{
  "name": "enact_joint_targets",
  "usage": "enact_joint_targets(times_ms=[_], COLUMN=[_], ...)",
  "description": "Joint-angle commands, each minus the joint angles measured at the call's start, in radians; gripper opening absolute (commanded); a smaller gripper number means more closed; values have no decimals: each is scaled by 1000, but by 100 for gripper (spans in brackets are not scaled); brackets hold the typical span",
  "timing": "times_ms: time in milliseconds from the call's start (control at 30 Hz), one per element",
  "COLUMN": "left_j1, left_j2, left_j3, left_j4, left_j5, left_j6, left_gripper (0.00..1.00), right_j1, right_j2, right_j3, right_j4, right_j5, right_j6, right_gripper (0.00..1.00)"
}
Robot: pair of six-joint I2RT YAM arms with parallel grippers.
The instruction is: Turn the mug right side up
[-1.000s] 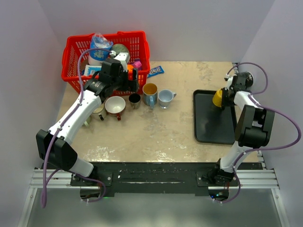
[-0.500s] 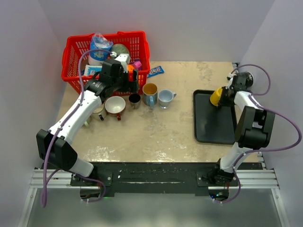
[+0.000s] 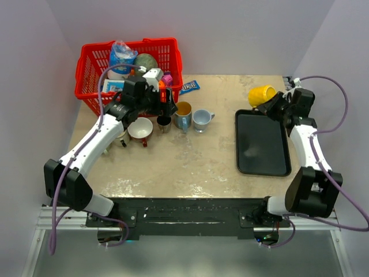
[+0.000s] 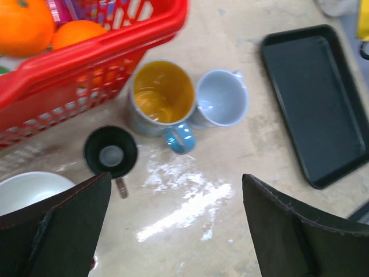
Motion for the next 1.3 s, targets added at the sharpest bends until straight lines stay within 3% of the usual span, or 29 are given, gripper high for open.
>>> enact_joint_targets(times_ms=[0,100,167,333,433,900,1267], left_j1=[7,6,4,-7,-27,-128,-129], left_j2=[-76,-105,-119,-88,-55,105,156], left_j3=[-69,-158,-196,-273,-279,-98,-74], left_j4=[222,424,623,976,1119,1213,1333], left_j5=[265,390,443,499,508,482,511], left_j6=[-54,-153,-271,-534,-605,-721,-832], left_gripper=[99,99,93,94,95,96,88], right_j1=[64,142,179,260,290,380,443], right_j2=[-132,-177,-200,-220,-207,-171,-166], right_j3=[-57,-53,-48,-54,-27,32,23], right_j4=[260,338,399,576,674,991,993], right_j5=[-180,-202,-208,-236,-257,-317,-320], right_j6=[190,228,274,440,523,781,756], right_gripper=[0,0,0,0,0,0,0])
